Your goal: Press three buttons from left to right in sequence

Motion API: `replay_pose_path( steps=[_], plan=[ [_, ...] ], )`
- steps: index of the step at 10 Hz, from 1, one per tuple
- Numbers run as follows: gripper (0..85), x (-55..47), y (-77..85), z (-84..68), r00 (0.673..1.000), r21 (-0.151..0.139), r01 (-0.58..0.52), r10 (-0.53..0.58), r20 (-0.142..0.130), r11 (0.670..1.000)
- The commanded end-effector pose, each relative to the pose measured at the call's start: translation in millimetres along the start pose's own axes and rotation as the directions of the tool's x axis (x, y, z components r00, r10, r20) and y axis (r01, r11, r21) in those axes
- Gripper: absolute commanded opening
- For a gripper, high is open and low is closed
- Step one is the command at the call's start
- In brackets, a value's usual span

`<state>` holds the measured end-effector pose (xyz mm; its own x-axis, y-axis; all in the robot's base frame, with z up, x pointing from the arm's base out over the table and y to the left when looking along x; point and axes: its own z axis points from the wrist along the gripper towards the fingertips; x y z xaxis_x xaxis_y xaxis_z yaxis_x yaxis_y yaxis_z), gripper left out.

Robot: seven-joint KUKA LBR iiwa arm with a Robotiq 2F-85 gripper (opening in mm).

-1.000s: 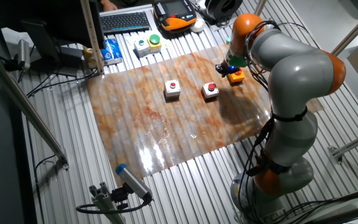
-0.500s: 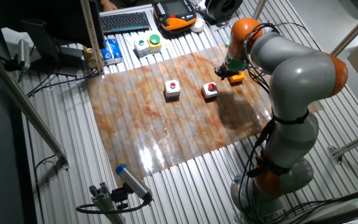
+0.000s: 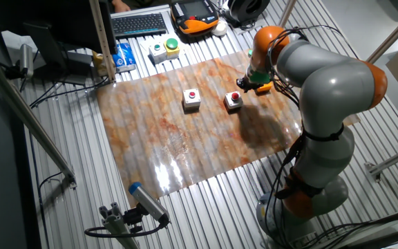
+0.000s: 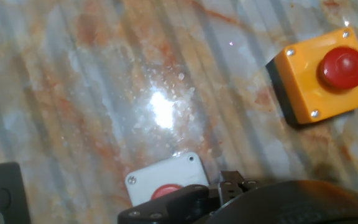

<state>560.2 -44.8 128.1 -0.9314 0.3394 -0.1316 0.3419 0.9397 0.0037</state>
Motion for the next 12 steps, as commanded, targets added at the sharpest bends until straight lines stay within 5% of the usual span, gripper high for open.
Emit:
replay_pose_path(
  steps=[1, 5, 12],
  plan=[
    [0.0, 0.7, 1.8, -1.2, 1.0, 0.001, -0.006, 0.006, -0.002, 1.0],
    [0.0, 4.3, 17.8, -11.7, 0.999, 0.017, -0.033, 0.033, -0.014, 0.999],
    [0.0, 1.7, 27.8, -7.6, 0.999, 0.029, -0.042, 0.042, -0.005, 0.999]
  ],
)
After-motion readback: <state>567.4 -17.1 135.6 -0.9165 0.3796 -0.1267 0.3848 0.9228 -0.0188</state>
